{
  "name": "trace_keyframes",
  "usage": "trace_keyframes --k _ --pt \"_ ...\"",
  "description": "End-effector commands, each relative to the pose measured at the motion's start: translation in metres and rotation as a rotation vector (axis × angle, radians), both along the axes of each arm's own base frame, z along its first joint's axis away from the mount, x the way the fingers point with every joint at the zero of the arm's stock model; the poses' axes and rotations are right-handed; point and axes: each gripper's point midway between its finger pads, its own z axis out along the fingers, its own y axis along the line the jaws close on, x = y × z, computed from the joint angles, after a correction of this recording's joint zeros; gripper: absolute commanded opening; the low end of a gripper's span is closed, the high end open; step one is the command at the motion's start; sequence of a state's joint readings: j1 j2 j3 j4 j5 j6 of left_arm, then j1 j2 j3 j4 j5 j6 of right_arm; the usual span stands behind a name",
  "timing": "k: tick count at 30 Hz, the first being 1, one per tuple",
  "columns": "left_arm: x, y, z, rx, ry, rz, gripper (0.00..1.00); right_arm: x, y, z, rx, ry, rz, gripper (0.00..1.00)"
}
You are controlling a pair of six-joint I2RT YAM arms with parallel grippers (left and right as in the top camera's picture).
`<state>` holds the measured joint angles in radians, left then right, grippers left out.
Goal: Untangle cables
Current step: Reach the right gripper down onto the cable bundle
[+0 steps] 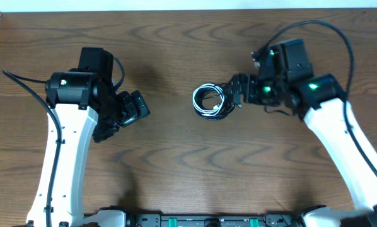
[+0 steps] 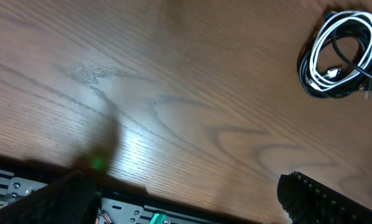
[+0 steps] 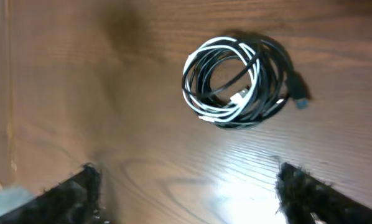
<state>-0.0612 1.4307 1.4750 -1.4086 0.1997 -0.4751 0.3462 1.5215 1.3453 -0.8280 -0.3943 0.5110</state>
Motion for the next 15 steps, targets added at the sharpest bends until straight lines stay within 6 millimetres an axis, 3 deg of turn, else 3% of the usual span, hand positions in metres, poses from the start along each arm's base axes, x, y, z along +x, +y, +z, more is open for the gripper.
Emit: trace_keyframes --k 1,7,15 --pt "0.000 0.003 0.000 0.009 0.004 0.014 0.99 0.007 0.018 -0.021 0.050 0.139 -0.108 0.86" --pt "0.000 0.003 0.000 0.009 0.004 0.014 0.99 0.026 0.029 -0.066 0.077 0.286 -0.250 0.87" --pt "0.000 0.003 0.000 0.009 0.004 0.014 0.99 0.037 0.037 -0.106 0.070 0.362 -0.308 0.82"
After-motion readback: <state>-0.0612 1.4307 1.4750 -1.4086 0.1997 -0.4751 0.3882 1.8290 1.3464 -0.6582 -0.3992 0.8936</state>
